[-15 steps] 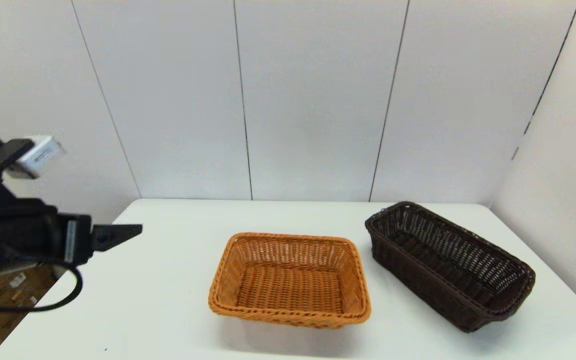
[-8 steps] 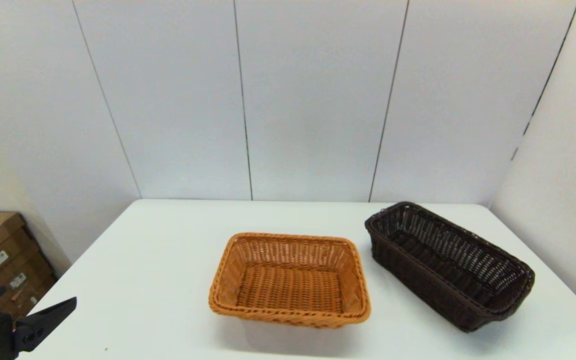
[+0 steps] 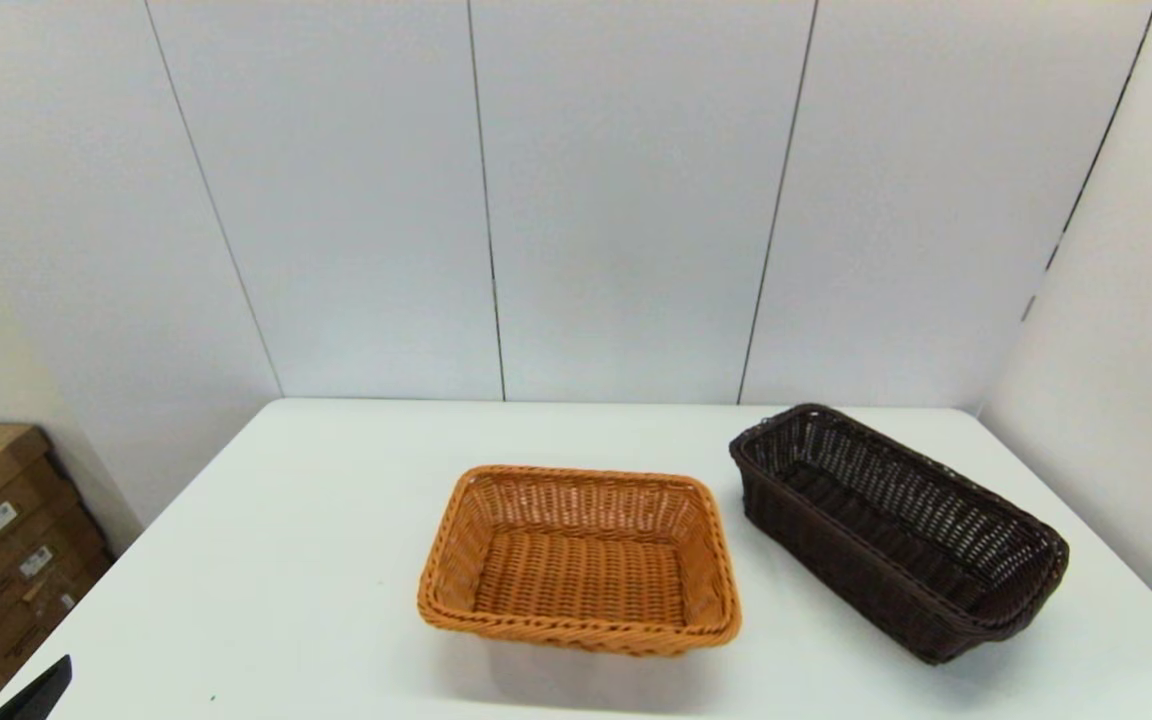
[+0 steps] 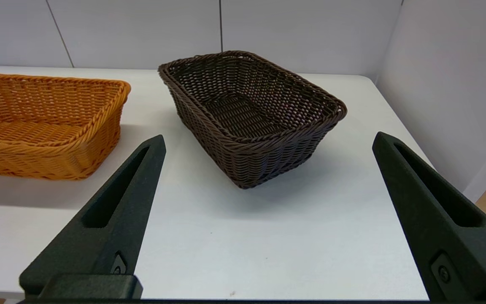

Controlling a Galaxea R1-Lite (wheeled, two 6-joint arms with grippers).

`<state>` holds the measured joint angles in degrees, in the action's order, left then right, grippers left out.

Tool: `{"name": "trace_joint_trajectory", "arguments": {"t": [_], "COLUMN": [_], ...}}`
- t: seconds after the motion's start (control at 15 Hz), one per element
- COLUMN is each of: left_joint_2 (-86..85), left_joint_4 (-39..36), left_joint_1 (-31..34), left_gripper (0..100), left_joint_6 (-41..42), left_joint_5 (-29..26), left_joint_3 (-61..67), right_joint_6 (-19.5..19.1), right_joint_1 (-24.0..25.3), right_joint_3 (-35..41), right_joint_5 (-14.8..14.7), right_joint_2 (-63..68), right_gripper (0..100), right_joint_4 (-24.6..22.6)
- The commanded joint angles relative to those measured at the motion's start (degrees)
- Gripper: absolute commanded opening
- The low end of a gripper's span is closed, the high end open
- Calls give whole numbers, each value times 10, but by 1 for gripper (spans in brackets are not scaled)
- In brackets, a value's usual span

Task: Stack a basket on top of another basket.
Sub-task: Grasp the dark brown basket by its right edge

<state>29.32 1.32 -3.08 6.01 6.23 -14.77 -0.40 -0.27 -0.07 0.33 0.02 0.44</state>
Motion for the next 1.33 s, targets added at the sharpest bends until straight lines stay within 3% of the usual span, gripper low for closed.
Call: {"name": "trace_joint_trajectory", "arguments": {"t": [0.07, 0.47, 0.73, 1.33], "left_joint_2": [-101, -150, -197, -294], "left_joint_4": [-26, -38, -150, -101], "left_joint_1": [17, 58, 45, 37], "left_gripper": [100, 100, 100, 100], "left_joint_6": [46, 57, 65, 62], "left_joint_5": [3, 7, 5, -16], "left_joint_3": [75, 83, 148, 149], "right_joint_6": [0, 0, 0, 0], "right_joint_1": [0, 0, 0, 0], "right_joint_3": [1, 0, 0, 0], "right_joint_5": [0, 0, 0, 0], "right_joint_2": [0, 0, 0, 0], "right_gripper": [100, 100, 100, 100], "right_joint_4": [0, 0, 0, 0]}}
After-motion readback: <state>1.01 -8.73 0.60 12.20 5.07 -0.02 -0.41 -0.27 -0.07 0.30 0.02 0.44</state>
